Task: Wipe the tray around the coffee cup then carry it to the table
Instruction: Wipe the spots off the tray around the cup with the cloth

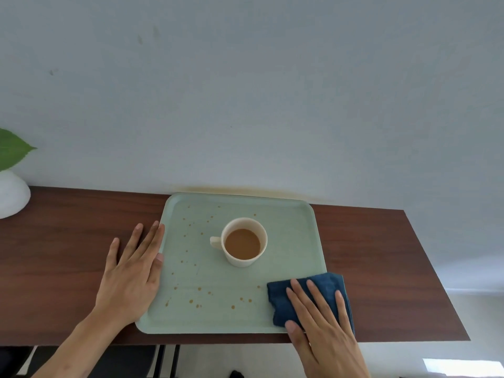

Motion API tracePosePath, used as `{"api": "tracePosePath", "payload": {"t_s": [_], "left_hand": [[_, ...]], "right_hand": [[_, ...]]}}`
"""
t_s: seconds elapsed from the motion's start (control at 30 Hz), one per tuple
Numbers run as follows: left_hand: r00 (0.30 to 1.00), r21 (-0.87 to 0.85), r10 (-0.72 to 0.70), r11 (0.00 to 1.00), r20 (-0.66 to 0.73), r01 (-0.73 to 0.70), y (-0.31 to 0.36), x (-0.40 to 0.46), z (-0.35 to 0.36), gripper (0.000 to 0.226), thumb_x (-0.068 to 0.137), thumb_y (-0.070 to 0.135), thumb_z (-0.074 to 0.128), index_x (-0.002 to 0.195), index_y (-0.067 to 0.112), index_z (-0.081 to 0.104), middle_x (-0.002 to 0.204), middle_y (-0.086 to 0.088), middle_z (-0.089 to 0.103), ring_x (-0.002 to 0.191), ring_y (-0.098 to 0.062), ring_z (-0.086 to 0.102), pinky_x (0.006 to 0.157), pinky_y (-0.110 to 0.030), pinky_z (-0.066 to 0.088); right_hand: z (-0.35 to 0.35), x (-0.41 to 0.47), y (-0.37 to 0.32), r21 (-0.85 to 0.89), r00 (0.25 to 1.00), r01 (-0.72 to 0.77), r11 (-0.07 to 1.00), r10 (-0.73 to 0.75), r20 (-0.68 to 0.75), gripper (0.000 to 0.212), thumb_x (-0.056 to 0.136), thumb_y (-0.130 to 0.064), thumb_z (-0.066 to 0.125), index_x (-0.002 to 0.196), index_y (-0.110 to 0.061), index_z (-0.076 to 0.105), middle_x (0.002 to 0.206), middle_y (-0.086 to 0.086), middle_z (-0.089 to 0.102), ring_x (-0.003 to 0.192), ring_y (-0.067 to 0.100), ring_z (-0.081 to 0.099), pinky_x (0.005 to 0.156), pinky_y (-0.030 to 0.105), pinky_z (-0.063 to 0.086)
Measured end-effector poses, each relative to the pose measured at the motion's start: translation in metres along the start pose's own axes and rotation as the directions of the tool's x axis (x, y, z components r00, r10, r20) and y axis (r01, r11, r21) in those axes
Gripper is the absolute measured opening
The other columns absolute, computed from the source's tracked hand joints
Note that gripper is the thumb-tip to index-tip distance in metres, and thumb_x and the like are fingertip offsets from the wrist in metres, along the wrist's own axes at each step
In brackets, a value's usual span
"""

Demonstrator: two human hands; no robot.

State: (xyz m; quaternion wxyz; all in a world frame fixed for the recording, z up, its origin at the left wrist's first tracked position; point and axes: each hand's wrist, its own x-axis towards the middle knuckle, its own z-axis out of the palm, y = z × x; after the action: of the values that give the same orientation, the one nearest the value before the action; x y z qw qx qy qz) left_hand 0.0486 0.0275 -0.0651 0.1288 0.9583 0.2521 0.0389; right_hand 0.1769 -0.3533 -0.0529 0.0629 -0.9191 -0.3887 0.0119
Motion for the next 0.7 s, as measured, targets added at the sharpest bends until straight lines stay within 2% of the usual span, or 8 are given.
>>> {"api": "tracePosePath", "payload": {"t_s": [0.1,0.23,0.3,0.43,0.6,0.7], "left_hand": [[1.0,-0.003,0.003,1.0,-0.001,-0.003,0.0,0.0,0.0,0.062,0.103,0.045,0.012,0.163,0.034,-0.001,0.17,0.013,0.009,0.158,-0.01,-0.004,0.128,-0.054,0.005],[1.0,-0.002,0.004,1.0,-0.002,-0.004,0.0,0.001,0.0,0.062,0.103,0.045,0.012,0.163,0.033,0.0,0.17,0.013,0.01,0.158,-0.01,-0.003,0.128,-0.054,0.005],[1.0,-0.002,0.001,1.0,0.001,-0.001,0.0,0.0,-0.001,0.061,0.103,0.046,0.01,0.163,0.034,0.0,0.17,0.013,0.009,0.158,-0.009,-0.004,0.128,-0.053,0.004],[1.0,0.007,0.001,1.0,0.003,-0.001,0.001,0.0,-0.001,0.062,0.103,0.046,0.01,0.163,0.033,0.0,0.17,0.012,0.009,0.158,-0.01,-0.004,0.128,-0.053,0.004],[1.0,0.009,-0.003,1.0,0.014,0.003,0.001,0.001,-0.002,0.062,0.103,0.046,0.01,0.162,0.035,-0.003,0.17,0.012,0.007,0.157,-0.009,-0.006,0.128,-0.054,0.003],[1.0,0.018,-0.011,1.0,0.02,0.011,0.001,0.001,-0.002,0.062,0.102,0.047,0.007,0.162,0.035,-0.005,0.171,0.013,0.004,0.157,-0.008,-0.01,0.128,-0.053,0.002]], "right_hand": [[-0.007,0.017,-0.006,0.043,0.997,-0.045,0.998,0.042,0.064,0.057,0.108,-0.054,0.021,0.157,-0.031,0.04,0.165,-0.017,0.034,0.156,0.011,0.023,0.123,0.053,0.011],[-0.012,0.056,-0.003,0.09,0.992,-0.085,0.992,0.075,0.102,0.06,0.107,-0.058,0.011,0.163,-0.037,0.018,0.17,-0.023,0.011,0.157,0.0,-0.006,0.127,0.047,-0.01],[-0.013,0.08,0.002,0.105,0.994,-0.086,0.991,0.079,0.069,0.063,0.106,-0.059,0.007,0.163,-0.035,0.018,0.171,-0.022,0.01,0.157,0.001,-0.007,0.127,0.047,-0.013],[-0.016,0.129,0.013,0.128,0.993,-0.108,0.986,0.099,0.069,0.06,0.108,-0.054,0.015,0.164,-0.033,0.018,0.172,-0.02,0.011,0.158,0.002,-0.006,0.126,0.042,-0.019],[-0.018,0.162,0.021,0.143,0.991,-0.124,0.982,0.115,0.071,0.059,0.109,-0.052,0.019,0.164,-0.031,0.019,0.172,-0.016,0.016,0.159,0.005,-0.002,0.128,0.047,-0.012],[-0.018,0.15,0.02,0.139,0.991,-0.116,0.983,0.107,0.075,0.059,0.109,-0.052,0.019,0.164,-0.03,0.016,0.172,-0.015,0.014,0.159,0.005,-0.004,0.127,0.044,-0.015]]}}
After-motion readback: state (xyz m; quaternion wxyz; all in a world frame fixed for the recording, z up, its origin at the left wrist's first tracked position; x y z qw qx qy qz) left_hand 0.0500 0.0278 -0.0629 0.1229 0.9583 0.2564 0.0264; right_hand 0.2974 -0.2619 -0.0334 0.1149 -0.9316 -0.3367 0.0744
